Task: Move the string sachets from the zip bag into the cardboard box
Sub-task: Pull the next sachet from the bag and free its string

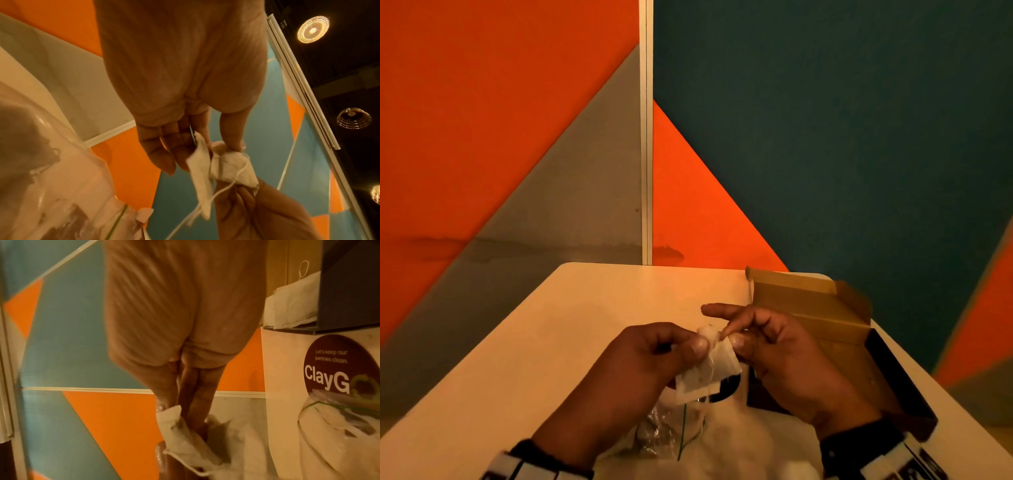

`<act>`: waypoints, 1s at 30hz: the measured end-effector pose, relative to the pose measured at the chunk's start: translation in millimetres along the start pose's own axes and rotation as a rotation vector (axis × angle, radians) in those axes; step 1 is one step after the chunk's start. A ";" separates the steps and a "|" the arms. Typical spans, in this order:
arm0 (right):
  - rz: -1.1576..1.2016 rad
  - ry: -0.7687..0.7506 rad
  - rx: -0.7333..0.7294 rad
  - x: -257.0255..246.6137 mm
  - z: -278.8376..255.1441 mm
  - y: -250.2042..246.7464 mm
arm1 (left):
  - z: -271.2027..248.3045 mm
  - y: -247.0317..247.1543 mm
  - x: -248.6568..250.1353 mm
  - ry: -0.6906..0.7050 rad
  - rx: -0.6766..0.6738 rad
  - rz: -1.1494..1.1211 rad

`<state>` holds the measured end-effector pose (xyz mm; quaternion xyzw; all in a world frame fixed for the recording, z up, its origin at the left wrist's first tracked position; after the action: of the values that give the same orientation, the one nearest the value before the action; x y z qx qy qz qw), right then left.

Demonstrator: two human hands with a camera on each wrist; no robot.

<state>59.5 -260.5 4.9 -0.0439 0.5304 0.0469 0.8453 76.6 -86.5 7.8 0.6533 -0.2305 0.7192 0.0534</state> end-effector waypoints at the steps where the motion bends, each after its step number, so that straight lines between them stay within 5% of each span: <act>1: 0.008 -0.017 0.000 -0.3 0.1 0.5 | -1.0 0.7 1.1 0.000 0.004 0.009; 8: 0.278 -0.006 0.002 -2.1 -0.8 0.6 | -0.2 -10.3 1.4 -0.017 0.101 -0.046; 14: -0.290 0.083 0.028 -5.9 -0.7 7.1 | -0.7 -8.9 6.1 0.045 0.188 0.188; 24: -0.308 0.075 0.123 -7.6 0.1 -14.1 | 2.3 -30.1 6.7 0.094 0.281 0.338; 30: -0.567 0.164 0.073 2.6 -2.6 -30.5 | 2.0 -45.9 9.2 0.103 0.322 0.474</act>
<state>62.1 -291.0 2.1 -0.1634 0.5648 -0.2141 0.7800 94.5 -48.6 28.8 0.5439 -0.2563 0.7713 -0.2087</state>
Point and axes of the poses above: each hand's wrist, its own z-axis towards the middle knuckle, its own y-axis out of the palm, x = y × z, the point moved 5 cm from there along z, towards the middle knuckle, and after that the axes turned 7 degrees about -y, right-handed, at the moved point
